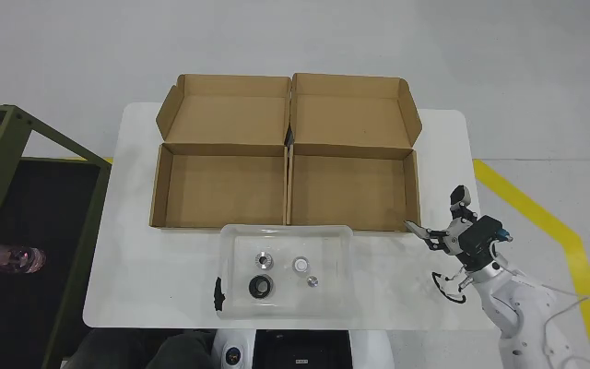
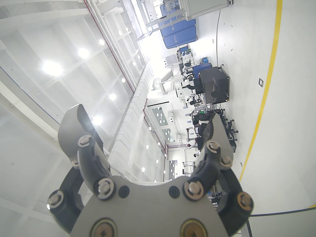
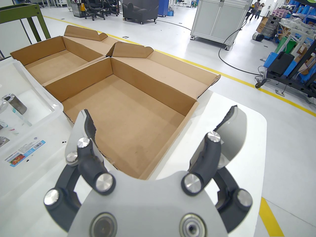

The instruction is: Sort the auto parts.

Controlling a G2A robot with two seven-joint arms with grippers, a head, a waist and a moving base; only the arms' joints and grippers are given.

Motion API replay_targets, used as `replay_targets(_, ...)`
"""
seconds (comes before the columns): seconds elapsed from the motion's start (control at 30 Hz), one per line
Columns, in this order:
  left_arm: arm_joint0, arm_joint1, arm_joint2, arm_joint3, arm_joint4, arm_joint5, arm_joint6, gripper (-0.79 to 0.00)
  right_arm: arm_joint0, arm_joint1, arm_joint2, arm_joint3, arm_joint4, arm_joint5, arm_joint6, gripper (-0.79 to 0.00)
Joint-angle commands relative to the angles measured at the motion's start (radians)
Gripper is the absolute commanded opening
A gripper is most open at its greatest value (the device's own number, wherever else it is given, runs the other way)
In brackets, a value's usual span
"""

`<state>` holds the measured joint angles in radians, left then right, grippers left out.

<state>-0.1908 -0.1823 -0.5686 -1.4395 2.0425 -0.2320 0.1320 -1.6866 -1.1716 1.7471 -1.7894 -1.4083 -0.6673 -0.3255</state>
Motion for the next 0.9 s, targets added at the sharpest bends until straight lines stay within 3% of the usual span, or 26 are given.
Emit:
replay_targets(0.0,0.0,0.0,0.0,0.0,0.0,0.0,0.0,0.0,0.0,0.0,0.0,0.0,0.0,0.0,0.0,-0.001)
replay_targets(0.33,0.0,0.0,0.0,0.0,0.0,0.0,0.0,0.0,0.006,0.003,-0.017,-0.04,-0.023,-0.011,0.022,0.0)
replay_targets(0.5,0.0,0.0,0.0,0.0,0.0,0.0,0.0,0.0,0.012,0.012,-0.028,-0.089,-0.038,-0.089,0.053,0.0)
replay_targets(0.87,0.0,0.0,0.0,0.0,0.0,0.0,0.0,0.0,0.047,0.023,-0.14,-0.183,0.087,-0.266,0.265,0.0)
